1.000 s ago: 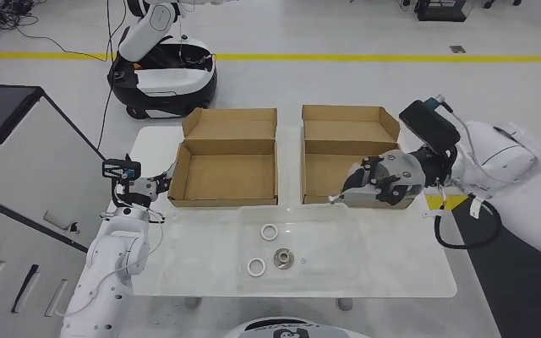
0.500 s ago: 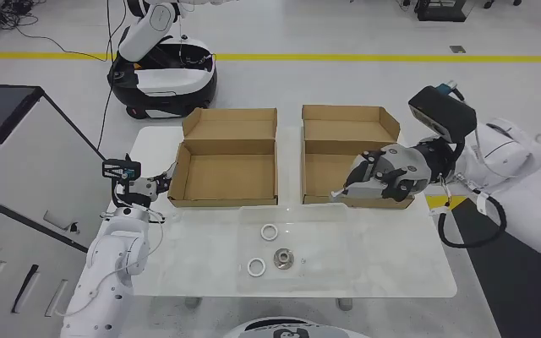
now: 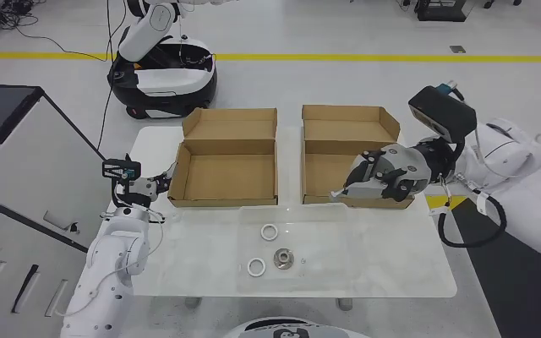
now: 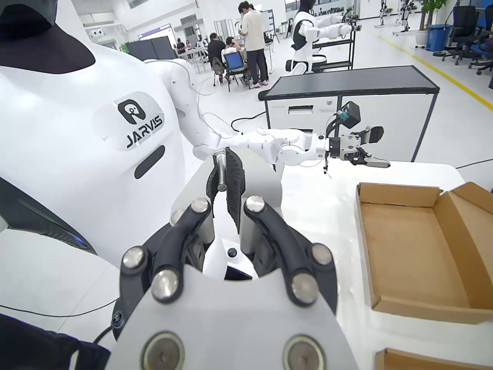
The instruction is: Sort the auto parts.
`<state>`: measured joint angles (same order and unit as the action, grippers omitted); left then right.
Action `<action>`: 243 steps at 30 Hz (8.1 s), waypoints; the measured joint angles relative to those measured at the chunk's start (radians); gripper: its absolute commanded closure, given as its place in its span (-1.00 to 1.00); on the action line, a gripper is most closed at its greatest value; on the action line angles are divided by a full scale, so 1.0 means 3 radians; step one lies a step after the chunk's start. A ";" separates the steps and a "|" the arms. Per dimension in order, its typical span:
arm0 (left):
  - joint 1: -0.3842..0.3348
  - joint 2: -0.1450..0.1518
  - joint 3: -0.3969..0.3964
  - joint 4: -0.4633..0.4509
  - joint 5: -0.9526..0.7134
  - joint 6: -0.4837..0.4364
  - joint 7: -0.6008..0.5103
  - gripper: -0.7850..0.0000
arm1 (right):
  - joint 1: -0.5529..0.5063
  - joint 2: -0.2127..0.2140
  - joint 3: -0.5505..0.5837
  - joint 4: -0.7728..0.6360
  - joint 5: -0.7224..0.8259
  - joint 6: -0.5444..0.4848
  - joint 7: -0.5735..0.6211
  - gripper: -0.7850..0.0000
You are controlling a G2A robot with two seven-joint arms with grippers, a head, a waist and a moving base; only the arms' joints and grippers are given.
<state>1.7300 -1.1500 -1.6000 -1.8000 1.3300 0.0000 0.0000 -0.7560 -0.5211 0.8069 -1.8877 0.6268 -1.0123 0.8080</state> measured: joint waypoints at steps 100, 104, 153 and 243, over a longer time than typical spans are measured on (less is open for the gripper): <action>0.0000 0.0000 0.0000 0.0000 0.0000 0.0000 0.0000 -1.00 | -0.0993 -0.0997 0.0967 -0.0470 0.1449 0.0421 0.0421 1.00; 0.0000 0.0000 0.0000 0.0000 0.0000 0.0000 0.0000 -1.00 | -0.0993 -0.0996 0.0967 -0.0469 0.1447 0.0420 0.0420 1.00; 0.0000 0.0000 0.0000 0.0000 0.0000 0.0000 0.0000 -1.00 | 0.0407 -0.0532 0.1406 0.0033 -0.3153 0.3510 0.2426 1.00; 0.0000 0.0000 0.0000 0.0000 0.0000 0.0000 0.0000 -1.00 | 0.0992 -0.1723 -0.1419 0.3441 -0.3654 0.3969 0.1653 1.00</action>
<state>1.7300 -1.1500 -1.6000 -1.8000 1.3300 0.0000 0.0000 -0.4584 -1.0382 0.3811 -0.8554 -0.4695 0.1783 1.3039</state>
